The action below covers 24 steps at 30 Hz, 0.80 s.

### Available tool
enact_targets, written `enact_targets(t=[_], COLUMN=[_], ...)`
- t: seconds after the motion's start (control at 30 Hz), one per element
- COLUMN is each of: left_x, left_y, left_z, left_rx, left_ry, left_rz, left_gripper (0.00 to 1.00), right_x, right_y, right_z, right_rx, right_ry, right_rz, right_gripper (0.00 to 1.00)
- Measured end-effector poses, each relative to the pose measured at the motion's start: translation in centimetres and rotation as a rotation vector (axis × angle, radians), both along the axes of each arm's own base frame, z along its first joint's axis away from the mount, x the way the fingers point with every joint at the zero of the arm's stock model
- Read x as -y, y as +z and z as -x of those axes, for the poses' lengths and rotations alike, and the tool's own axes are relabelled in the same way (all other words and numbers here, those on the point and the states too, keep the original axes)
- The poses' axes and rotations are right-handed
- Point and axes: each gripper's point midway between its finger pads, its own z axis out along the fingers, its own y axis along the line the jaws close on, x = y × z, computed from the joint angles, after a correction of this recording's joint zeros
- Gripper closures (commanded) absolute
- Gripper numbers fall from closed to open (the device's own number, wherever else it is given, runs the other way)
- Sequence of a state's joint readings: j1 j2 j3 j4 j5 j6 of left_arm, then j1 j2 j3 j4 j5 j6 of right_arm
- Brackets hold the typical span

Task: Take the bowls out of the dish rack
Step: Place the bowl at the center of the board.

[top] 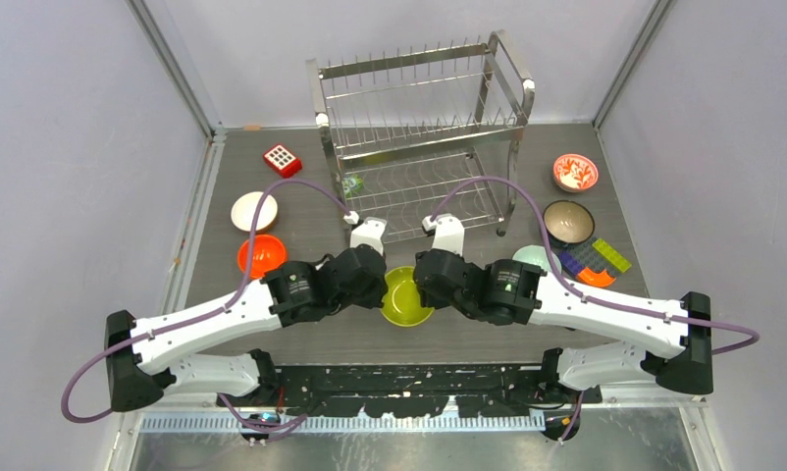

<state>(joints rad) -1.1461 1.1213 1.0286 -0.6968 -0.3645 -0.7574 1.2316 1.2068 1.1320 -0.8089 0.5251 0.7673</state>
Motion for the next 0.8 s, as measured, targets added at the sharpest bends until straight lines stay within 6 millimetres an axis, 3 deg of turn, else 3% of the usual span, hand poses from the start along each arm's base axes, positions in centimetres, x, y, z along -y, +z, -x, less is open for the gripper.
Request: enact_targets(t=[0.27,0.53,0.7,0.77,0.8], left_x=[-0.8,-0.8,-0.9,-0.8,-0.8], left_y=[-0.1,-0.1,0.0,0.1,0.2], left_z=[-0.6,-0.7,-0.7,-0.7,-0.6], left_rx=[0.015,0.012,0.011,0.011,0.01], left_ry=[0.061,0.08,0.081,0.085,0.087], left_rz=[-0.017,-0.008,-0.003,0.008,0.013], left_gripper=[1.0,1.0,1.0,0.86,0.7], right_x=[0.5,0.7,0.5,0.7,0.7], right_y=[-0.5,-1.0,-1.2,-1.1,-1.1], right_z=[0.4,0.6,0.4,0.0,0.0], right_rx=[-0.034,-0.051,-0.049,-0.043,-0.041], right_ry=[-0.039,-0.06,-0.078,-0.104,-0.106], right_rz=[-0.003,-0.006,-0.01,-0.015,-0.016], right_gripper=[0.64,0.79,0.99,0.99,0.99])
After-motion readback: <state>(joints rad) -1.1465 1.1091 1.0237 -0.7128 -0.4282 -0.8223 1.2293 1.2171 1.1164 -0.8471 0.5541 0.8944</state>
